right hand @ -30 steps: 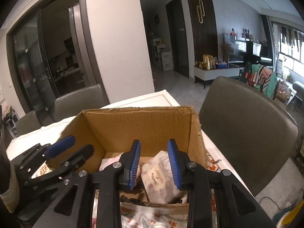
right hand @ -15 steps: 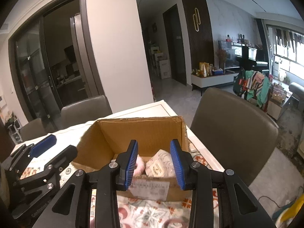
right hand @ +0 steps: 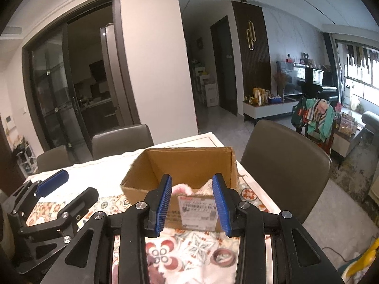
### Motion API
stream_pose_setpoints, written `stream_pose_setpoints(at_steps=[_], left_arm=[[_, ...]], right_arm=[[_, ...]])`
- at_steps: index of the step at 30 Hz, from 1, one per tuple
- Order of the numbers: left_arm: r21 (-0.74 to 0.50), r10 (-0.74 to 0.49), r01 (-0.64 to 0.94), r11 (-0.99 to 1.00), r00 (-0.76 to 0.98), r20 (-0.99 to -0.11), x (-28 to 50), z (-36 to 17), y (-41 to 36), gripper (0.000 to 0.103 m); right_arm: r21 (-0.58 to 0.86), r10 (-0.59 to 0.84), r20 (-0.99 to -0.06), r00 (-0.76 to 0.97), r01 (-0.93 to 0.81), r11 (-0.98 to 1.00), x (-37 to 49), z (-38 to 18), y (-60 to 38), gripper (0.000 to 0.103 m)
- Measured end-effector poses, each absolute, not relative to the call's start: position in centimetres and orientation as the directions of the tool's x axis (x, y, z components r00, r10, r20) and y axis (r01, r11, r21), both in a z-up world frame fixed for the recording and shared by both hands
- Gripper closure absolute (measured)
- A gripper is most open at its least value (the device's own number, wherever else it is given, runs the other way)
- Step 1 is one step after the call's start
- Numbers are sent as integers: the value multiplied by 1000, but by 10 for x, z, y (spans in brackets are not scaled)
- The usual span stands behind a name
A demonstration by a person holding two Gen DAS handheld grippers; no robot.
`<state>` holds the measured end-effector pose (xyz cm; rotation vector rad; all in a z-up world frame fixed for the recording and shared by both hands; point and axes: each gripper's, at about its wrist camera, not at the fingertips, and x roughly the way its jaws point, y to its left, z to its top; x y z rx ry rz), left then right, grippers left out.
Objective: Organize soft objects
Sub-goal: 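Withdraw both open tools from the box back over the table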
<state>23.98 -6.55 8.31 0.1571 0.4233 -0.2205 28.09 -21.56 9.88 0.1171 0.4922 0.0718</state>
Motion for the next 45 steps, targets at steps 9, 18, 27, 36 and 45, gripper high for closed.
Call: stream_pose_setpoints(at_steps=[9,18,27,36,45], left_arm=[[119,-148,221,968,887,-438,204,72,-56,33],[136,-116,195,971,887,-447,174,48,-53,31],[116,-97,173,978,871,-481,159,21,-48,31],[173,-97,199,965,877,-470,137,-7,-52,29],[194,-87,213,958,856,-510,138,-34,-59,29]], right_arm=[[122,115,-492,863,-62,991,246,85,-204,66],[123,121,-527,841,-65,990,219,61,-196,66],[74,93,-538,838,-63,995,205,43,-192,66],[84,98,-586,804,-59,995,183,10,-193,66],[97,78,-661,746,-19,995,177,-25,-199,65]])
